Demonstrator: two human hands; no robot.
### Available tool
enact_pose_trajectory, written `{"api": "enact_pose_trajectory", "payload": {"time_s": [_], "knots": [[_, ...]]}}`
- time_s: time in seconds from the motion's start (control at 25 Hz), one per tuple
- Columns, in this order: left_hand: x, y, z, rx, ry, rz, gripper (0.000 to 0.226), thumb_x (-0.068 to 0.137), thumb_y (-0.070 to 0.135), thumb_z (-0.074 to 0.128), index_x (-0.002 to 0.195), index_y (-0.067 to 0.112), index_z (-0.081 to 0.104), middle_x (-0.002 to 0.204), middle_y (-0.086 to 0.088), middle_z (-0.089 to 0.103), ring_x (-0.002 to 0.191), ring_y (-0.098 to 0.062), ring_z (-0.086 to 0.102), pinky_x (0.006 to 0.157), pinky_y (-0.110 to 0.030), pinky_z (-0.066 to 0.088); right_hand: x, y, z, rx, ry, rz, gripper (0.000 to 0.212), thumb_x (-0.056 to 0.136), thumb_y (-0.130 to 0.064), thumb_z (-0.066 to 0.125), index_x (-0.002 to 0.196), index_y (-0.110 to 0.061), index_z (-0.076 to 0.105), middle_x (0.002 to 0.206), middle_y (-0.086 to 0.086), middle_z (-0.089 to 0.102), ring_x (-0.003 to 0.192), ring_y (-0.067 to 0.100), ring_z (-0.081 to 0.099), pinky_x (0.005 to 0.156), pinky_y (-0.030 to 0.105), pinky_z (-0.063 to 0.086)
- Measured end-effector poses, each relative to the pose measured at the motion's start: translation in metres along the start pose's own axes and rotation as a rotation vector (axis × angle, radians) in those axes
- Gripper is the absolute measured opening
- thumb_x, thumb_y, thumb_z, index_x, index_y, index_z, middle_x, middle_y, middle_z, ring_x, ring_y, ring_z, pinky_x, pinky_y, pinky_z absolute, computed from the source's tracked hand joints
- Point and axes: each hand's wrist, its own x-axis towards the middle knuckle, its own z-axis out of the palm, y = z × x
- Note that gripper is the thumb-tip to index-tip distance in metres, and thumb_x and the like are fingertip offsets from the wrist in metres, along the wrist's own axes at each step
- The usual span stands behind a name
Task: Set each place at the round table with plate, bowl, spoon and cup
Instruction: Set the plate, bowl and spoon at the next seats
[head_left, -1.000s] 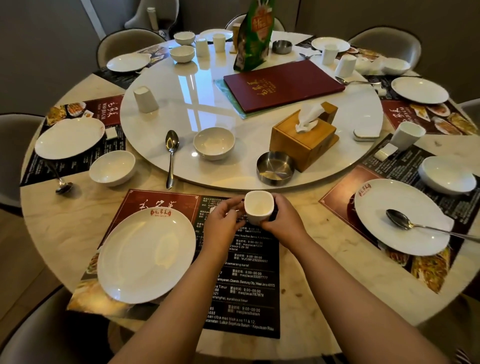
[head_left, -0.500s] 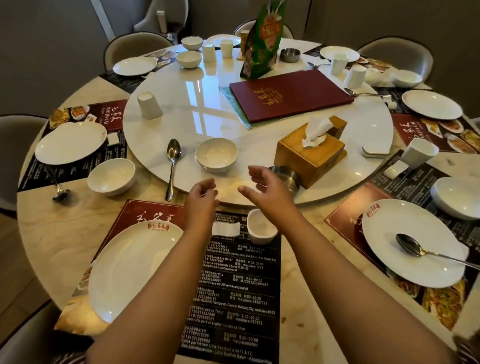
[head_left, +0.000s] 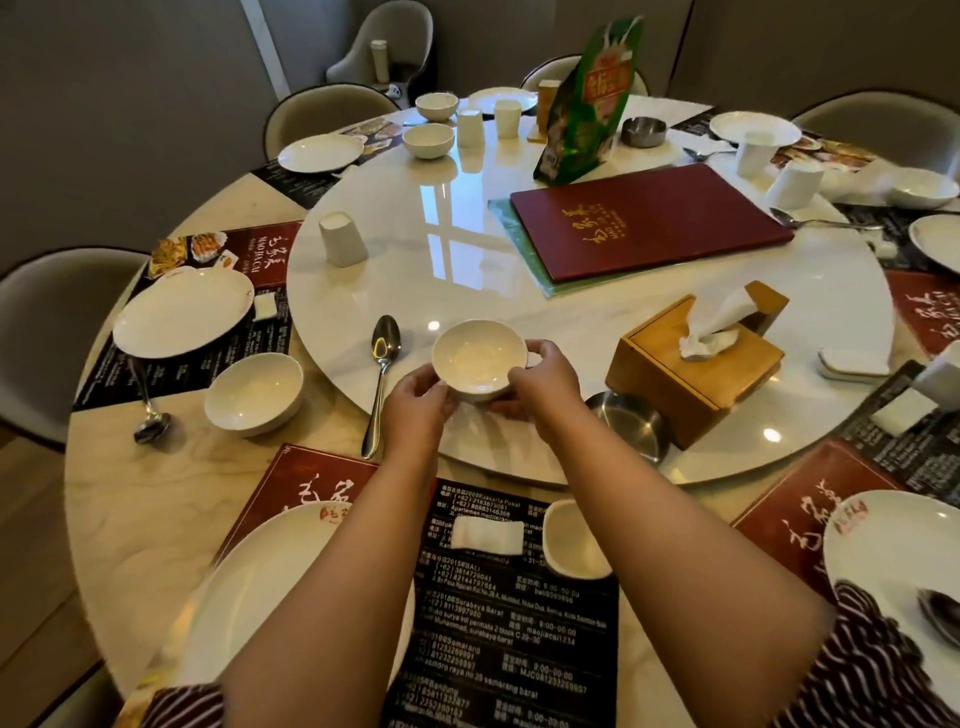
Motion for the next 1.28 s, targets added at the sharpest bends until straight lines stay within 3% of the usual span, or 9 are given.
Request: {"api": "enact_pose_trajectory", "payload": {"time_s": [0.2, 0.36, 0.56, 0.84, 1.0, 1.16, 1.28], "knots": [[-0.031, 0.005, -0.029, -0.072, -0.003, 0.007, 0.026, 0.095, 0.013, 0.056, 0.120, 0.012, 0.056, 0.121, -0.013, 0.062, 0.099, -0.020, 0.066, 0.077, -0.030, 0.057, -0.055, 0.001, -0.005, 0.070, 0.024, -0.066, 0.048, 0.084, 0.007, 0.048, 0.122, -0.021, 0.052, 0.104, 0.011, 0.060, 0.078, 0.030, 0.069, 0.065, 0.042, 0.062], [-0.072, 0.005, -0.062, -0.109, -0.055, 0.106, 0.034, 0.094, 0.013, 0.058, 0.127, 0.011, 0.057, 0.126, -0.010, 0.061, 0.110, -0.022, 0.063, 0.083, -0.031, 0.057, -0.126, 0.018, -0.010, 0.066, 0.064, -0.143, 0.046, 0.085, 0.005, 0.053, 0.119, -0.025, 0.055, 0.093, 0.000, 0.061, 0.080, 0.027, 0.071, 0.065, 0.042, 0.062], [-0.142, -0.014, -0.105, -0.037, -0.194, 0.099, 0.031, 0.093, 0.008, 0.056, 0.123, 0.010, 0.062, 0.113, -0.008, 0.068, 0.098, -0.018, 0.066, 0.073, -0.023, 0.059, -0.208, 0.071, -0.009, 0.164, 0.144, -0.115, 0.048, 0.085, 0.005, 0.054, 0.122, -0.026, 0.055, 0.108, 0.006, 0.062, 0.090, 0.032, 0.069, 0.062, 0.041, 0.062], [-0.180, -0.067, -0.137, 0.360, -0.270, 0.125, 0.032, 0.087, 0.019, 0.063, 0.118, 0.024, 0.069, 0.111, 0.002, 0.072, 0.100, -0.015, 0.066, 0.092, -0.044, 0.055, -0.251, 0.139, -0.015, 0.123, 0.243, -0.012, 0.047, 0.085, 0.006, 0.051, 0.125, -0.019, 0.057, 0.121, 0.007, 0.061, 0.100, 0.032, 0.065, 0.058, 0.038, 0.062], [-0.189, -0.079, -0.138, 0.529, -0.259, 0.166, 0.036, 0.087, 0.018, 0.062, 0.123, 0.023, 0.066, 0.117, 0.000, 0.071, 0.104, -0.013, 0.062, 0.098, -0.035, 0.049, -0.251, 0.156, -0.015, 0.055, 0.282, 0.022, 0.051, 0.086, 0.008, 0.048, 0.129, -0.018, 0.056, 0.127, 0.006, 0.058, 0.106, 0.030, 0.061, 0.063, 0.041, 0.062], [-0.197, -0.081, -0.140, 0.584, -0.253, 0.186, 0.038, 0.090, 0.016, 0.060, 0.128, 0.020, 0.063, 0.119, -0.003, 0.070, 0.107, -0.015, 0.062, 0.093, -0.027, 0.045, -0.249, 0.160, -0.016, -0.035, 0.305, 0.023, 0.051, 0.086, 0.006, 0.051, 0.131, -0.019, 0.056, 0.133, 0.007, 0.056, 0.108, 0.032, 0.061, 0.065, 0.044, 0.062], [-0.201, -0.081, -0.140, 0.631, -0.283, 0.191, 0.038, 0.091, 0.017, 0.058, 0.128, 0.021, 0.062, 0.121, -0.003, 0.069, 0.110, -0.018, 0.062, 0.097, -0.030, 0.046, -0.253, 0.156, -0.017, -0.309, 0.311, -0.014, 0.058, 0.085, -0.009, 0.054, 0.139, -0.027, 0.048, 0.136, 0.005, 0.052, 0.102, 0.031, 0.064, 0.068, 0.039, 0.061]]}}
